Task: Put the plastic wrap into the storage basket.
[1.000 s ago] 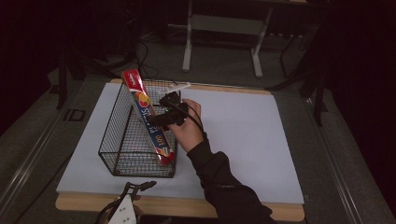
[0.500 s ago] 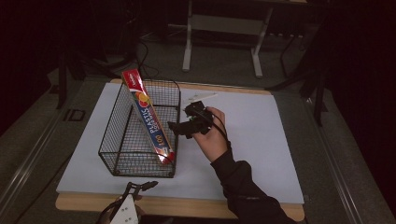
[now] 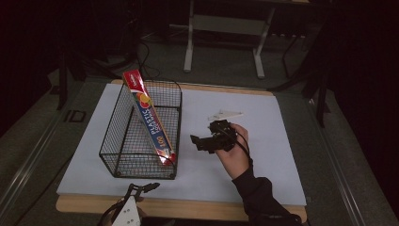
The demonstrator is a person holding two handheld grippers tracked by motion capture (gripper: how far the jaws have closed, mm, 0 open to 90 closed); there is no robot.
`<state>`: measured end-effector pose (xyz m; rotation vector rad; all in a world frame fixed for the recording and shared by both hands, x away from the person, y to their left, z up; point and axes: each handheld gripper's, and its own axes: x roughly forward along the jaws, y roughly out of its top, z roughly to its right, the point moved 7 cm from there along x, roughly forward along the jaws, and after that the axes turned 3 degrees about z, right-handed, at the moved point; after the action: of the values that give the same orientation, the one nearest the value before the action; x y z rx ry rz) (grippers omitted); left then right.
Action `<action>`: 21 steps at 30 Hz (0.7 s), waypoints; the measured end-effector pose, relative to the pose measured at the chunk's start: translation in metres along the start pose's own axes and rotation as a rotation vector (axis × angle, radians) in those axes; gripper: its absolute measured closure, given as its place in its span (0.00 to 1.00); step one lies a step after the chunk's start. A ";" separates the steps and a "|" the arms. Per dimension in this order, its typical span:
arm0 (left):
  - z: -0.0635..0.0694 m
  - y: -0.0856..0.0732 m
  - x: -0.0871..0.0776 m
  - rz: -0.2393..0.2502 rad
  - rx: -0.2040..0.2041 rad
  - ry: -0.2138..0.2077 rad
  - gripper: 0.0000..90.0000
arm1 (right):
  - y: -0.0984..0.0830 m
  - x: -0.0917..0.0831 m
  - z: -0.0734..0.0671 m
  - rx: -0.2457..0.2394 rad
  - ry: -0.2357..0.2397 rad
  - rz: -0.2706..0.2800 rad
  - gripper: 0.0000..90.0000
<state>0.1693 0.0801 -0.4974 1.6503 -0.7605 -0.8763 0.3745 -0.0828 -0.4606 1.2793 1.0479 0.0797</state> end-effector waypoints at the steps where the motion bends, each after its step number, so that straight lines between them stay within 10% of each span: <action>1: 0.000 0.000 0.000 -0.001 0.001 0.000 0.02 | -0.004 -0.002 0.003 0.001 -0.006 -0.001 0.15; 21: 0.002 -0.001 0.002 -0.009 0.005 -0.007 0.02 | -0.067 -0.028 0.037 0.038 -0.086 -0.009 0.15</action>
<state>0.1686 0.0780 -0.4987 1.6572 -0.7615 -0.8878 0.3508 -0.1494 -0.5014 1.3009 0.9853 -0.0024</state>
